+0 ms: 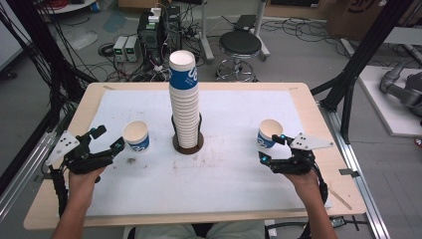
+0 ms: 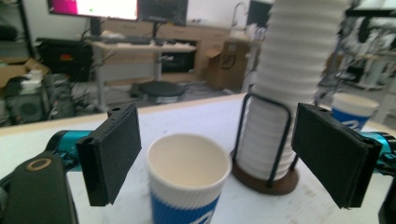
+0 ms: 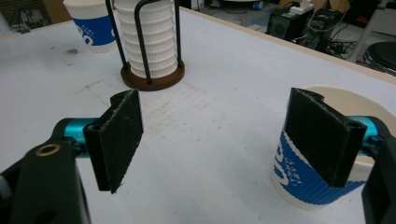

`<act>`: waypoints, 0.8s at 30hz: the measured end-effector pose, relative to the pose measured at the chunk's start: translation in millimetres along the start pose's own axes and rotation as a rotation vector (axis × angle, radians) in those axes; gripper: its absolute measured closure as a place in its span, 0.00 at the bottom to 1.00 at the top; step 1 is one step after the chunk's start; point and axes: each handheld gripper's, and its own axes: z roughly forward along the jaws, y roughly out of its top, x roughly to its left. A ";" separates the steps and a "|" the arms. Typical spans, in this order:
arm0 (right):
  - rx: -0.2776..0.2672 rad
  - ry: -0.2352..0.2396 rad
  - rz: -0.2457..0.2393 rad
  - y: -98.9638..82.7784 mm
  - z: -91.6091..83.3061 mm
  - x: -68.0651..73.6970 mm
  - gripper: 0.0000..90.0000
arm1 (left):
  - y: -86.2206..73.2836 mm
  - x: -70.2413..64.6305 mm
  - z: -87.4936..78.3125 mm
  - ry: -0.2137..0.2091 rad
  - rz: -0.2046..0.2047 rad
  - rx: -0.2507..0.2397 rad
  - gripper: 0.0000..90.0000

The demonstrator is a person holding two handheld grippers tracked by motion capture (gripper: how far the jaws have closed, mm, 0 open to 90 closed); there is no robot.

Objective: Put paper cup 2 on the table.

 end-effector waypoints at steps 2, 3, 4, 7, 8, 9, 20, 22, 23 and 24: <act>-0.005 -0.012 0.004 -0.7 -2.6 -0.4 0.22 | 1.7 -3.0 2.6 -0.023 0.007 -0.006 0.18; -0.012 -0.018 0.008 -1.1 -5.1 -0.8 0.22 | 2.4 -4.7 4.3 -0.034 0.014 -0.007 0.18; -0.014 -0.024 0.010 -1.5 -6.2 -0.7 0.22 | 2.9 -6.3 5.9 -0.039 0.023 -0.005 0.18; -0.020 -0.032 0.011 -3.1 -8.3 -1.1 0.22 | 4.5 -11.5 11.0 -0.067 0.026 -0.002 0.18; -0.014 -0.033 0.018 -3.6 -9.0 -0.1 0.22 | 5.7 -15.4 14.2 -0.078 0.043 0.008 0.18; -0.016 -0.031 0.016 -4.1 -9.1 0.1 0.22 | 6.1 -17.5 15.7 -0.085 0.047 0.011 0.18; -0.018 -0.030 0.022 -4.5 -11.1 -0.1 0.22 | 3.4 -29.7 24.7 -0.119 0.079 0.036 0.18; -0.020 -0.031 0.022 -4.4 -11.2 -0.3 0.22 | 2.9 -30.0 24.9 -0.118 0.076 0.037 0.18; -0.020 -0.031 0.022 -4.4 -11.2 -0.3 0.22 | 2.5 -30.0 25.2 -0.122 0.077 0.039 0.18; -0.015 -0.030 0.027 -4.7 -11.3 0.5 0.22 | 2.0 -30.6 25.3 -0.122 0.076 0.042 0.18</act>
